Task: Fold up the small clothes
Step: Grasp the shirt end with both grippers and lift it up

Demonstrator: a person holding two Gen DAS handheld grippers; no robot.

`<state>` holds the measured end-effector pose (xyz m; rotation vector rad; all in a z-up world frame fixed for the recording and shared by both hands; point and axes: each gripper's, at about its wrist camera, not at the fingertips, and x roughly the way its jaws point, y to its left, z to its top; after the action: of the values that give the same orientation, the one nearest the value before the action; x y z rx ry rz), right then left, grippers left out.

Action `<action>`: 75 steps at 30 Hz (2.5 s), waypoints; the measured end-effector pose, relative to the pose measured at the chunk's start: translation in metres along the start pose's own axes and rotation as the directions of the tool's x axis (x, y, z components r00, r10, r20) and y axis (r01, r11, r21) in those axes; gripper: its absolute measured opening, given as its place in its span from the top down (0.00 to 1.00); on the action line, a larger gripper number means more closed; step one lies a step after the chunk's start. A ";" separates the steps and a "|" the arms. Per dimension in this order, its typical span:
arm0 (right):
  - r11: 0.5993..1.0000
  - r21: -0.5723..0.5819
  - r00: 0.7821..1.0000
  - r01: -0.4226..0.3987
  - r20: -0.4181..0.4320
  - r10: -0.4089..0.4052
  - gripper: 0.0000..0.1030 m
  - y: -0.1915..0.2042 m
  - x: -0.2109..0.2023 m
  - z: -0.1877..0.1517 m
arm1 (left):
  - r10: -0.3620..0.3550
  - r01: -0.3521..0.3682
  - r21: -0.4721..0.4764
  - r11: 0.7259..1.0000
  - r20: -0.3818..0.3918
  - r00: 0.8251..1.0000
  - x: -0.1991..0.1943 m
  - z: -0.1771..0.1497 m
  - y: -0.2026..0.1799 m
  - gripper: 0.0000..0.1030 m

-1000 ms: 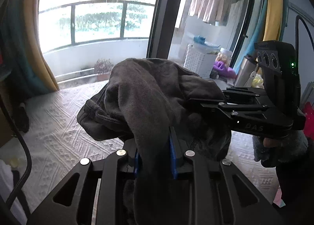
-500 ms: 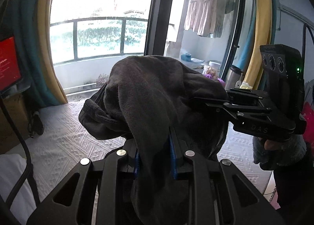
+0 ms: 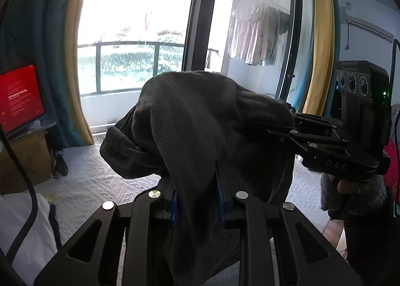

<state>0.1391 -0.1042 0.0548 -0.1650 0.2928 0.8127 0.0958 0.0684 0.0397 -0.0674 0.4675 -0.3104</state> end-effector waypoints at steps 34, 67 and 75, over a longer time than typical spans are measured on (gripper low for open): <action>0.984 -0.083 0.988 -0.157 -0.008 0.157 0.80 0.133 0.007 0.008 | 0.131 -0.130 -0.017 0.991 0.057 0.990 -0.118 -0.062 0.051 0.79; 0.964 0.157 0.932 -0.212 -0.264 0.248 0.80 0.059 0.193 -0.037 | 0.130 -0.177 -0.152 0.972 -0.278 0.952 0.019 -0.082 0.146 0.79; 0.958 0.193 0.899 -0.212 -0.346 0.269 0.80 0.055 0.241 -0.054 | 0.186 -0.270 -0.199 0.942 -0.359 0.915 0.035 -0.093 0.178 0.79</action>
<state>0.2444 0.0853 -0.0753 -0.1402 0.7420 1.0015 0.1330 0.2270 -0.0828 -0.2011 0.8464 -0.0270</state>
